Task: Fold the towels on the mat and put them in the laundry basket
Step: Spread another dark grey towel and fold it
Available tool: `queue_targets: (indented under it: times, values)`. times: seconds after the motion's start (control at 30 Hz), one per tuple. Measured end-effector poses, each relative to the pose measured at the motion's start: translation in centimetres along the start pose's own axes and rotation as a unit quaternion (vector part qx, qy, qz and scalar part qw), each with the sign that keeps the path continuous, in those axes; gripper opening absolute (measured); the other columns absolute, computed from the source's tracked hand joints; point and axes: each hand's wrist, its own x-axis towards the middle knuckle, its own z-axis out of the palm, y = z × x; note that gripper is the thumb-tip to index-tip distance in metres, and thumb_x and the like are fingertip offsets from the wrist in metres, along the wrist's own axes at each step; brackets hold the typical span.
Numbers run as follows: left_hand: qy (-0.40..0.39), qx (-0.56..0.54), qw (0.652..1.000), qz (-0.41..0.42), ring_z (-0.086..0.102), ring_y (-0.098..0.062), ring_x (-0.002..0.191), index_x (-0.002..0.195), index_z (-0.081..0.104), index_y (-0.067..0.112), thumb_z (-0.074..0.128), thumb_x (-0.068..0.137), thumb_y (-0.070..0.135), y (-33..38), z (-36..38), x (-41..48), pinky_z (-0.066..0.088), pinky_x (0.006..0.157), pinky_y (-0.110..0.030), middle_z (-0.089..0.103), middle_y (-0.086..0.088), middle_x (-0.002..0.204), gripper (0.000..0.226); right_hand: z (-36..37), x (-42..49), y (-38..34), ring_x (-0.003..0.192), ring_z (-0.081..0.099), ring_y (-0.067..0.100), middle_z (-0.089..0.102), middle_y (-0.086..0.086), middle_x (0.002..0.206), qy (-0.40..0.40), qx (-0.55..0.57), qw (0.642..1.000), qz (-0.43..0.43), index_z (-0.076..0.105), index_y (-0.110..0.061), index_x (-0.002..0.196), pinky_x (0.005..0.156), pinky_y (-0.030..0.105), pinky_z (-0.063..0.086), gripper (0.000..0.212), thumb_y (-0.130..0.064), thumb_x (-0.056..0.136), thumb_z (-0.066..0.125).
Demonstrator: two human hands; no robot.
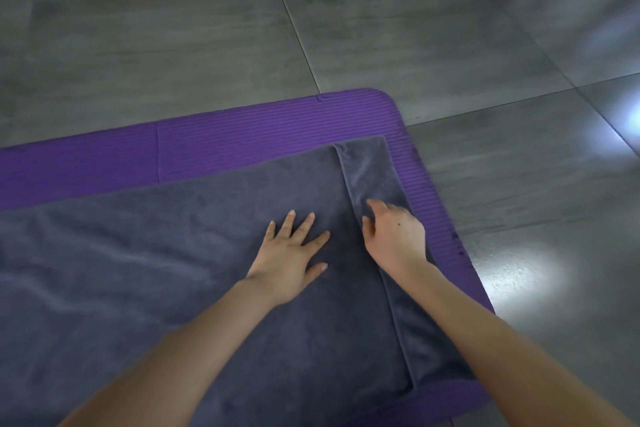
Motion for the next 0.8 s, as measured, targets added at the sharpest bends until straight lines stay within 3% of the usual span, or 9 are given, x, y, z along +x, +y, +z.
queue_targets:
  times: [0.07,0.13,0.27,0.4,0.43,0.5,0.6,0.7,0.8]
  values:
    - [0.005,-0.003,1.0,-0.006,-0.009,-0.029,0.145,0.149,0.009,0.034,0.027,0.097,0.052,0.2,0.0,-0.3,0.001,0.118,-0.047,-0.005,-0.001,0.159,0.058,0.2,-2.7,1.1,0.057,0.064,0.029,0.066,0.008,0.066,0.045,-0.019,0.999,-0.014,0.069,-0.007,0.094,0.046,0.029,0.045,0.027,-0.018,0.07,0.077]
    - [0.018,-0.005,1.0,-0.004,-0.007,-0.027,0.146,0.15,0.01,0.03,0.026,0.098,0.049,0.6,-0.1,-0.4,0.003,0.118,-0.046,-0.002,0.0,0.159,0.057,0.5,-5.5,2.1,0.048,0.061,0.025,0.063,0.004,0.059,0.048,-0.042,0.998,-0.015,0.07,-0.009,0.086,0.04,0.028,0.043,0.03,-0.025,0.064,0.082]
    - [0.059,0.005,0.998,0.013,-0.004,-0.025,0.146,0.15,0.013,0.024,0.026,0.1,0.042,1.5,-0.8,0.3,0.006,0.119,-0.043,0.003,0.001,0.159,0.055,1.6,-9.7,2.6,0.057,0.063,0.022,0.065,0.003,0.072,0.018,-0.085,0.996,-0.032,0.068,-0.006,0.107,0.034,0.03,0.044,0.051,-0.042,0.072,0.072]
    - [0.074,0.0,0.997,0.036,-0.003,-0.026,0.146,0.15,0.014,0.022,0.024,0.101,0.038,3.1,-1.9,1.9,0.007,0.119,-0.043,0.005,0.001,0.159,0.052,0.1,-11.0,2.6,0.064,0.061,0.017,0.062,-0.001,0.078,0.018,-0.067,0.996,-0.047,0.06,-0.013,0.124,0.034,0.027,0.041,0.055,-0.045,0.083,0.042]
    - [0.078,-0.006,0.996,0.044,-0.003,-0.025,0.146,0.15,0.015,0.021,0.024,0.101,0.037,3.5,-2.1,2.4,0.007,0.119,-0.042,0.006,0.0,0.159,0.052,-0.7,-11.5,2.9,0.062,0.06,0.018,0.062,-0.002,0.075,0.025,-0.056,0.998,-0.027,0.062,-0.015,0.12,0.036,0.027,0.041,0.052,-0.043,0.082,0.042]
    - [0.093,-0.005,0.994,0.066,0.0,-0.025,0.146,0.149,0.018,0.019,0.024,0.102,0.033,4.4,-2.4,3.4,0.007,0.119,-0.04,0.009,-0.001,0.158,0.05,-1.9,-13.2,3.7,0.059,0.06,0.02,0.061,-0.002,0.069,0.037,-0.037,0.999,0.011,0.069,-0.015,0.095,0.038,0.029,0.041,0.041,-0.044,0.078,0.045]
    - [0.099,0.001,0.99,0.102,0.002,-0.022,0.146,0.148,0.022,0.016,0.023,0.103,0.028,5.8,-2.6,4.9,0.008,0.119,-0.033,0.012,-0.002,0.158,0.047,-2.2,-16.2,4.5,0.048,0.055,0.019,0.055,-0.004,0.055,0.006,-0.035,0.999,0.028,0.057,-0.018,0.059,0.037,0.024,0.034,0.04,-0.055,0.074,0.052]
    - [0.083,-0.008,0.99,0.112,0.002,-0.02,0.146,0.148,0.023,0.016,0.023,0.103,0.028,6.7,-2.6,6.2,0.009,0.119,-0.03,0.011,-0.003,0.158,0.047,-1.7,-17.2,3.9,0.045,0.053,0.018,0.053,-0.002,0.053,-0.045,-0.062,0.997,0.03,0.054,-0.016,0.058,0.036,0.024,0.033,0.044,-0.055,0.062,0.075]
    - [0.041,-0.021,0.995,0.094,-0.001,-0.019,0.146,0.149,0.019,0.023,0.025,0.102,0.036,7.1,-2.1,7.0,0.012,0.118,-0.031,0.006,-0.002,0.159,0.05,-1.3,-17.0,2.2,0.042,0.051,0.019,0.053,0.002,0.052,-0.076,-0.105,0.991,0.019,0.055,-0.013,0.059,0.036,0.024,0.032,0.042,-0.041,0.05,0.085]
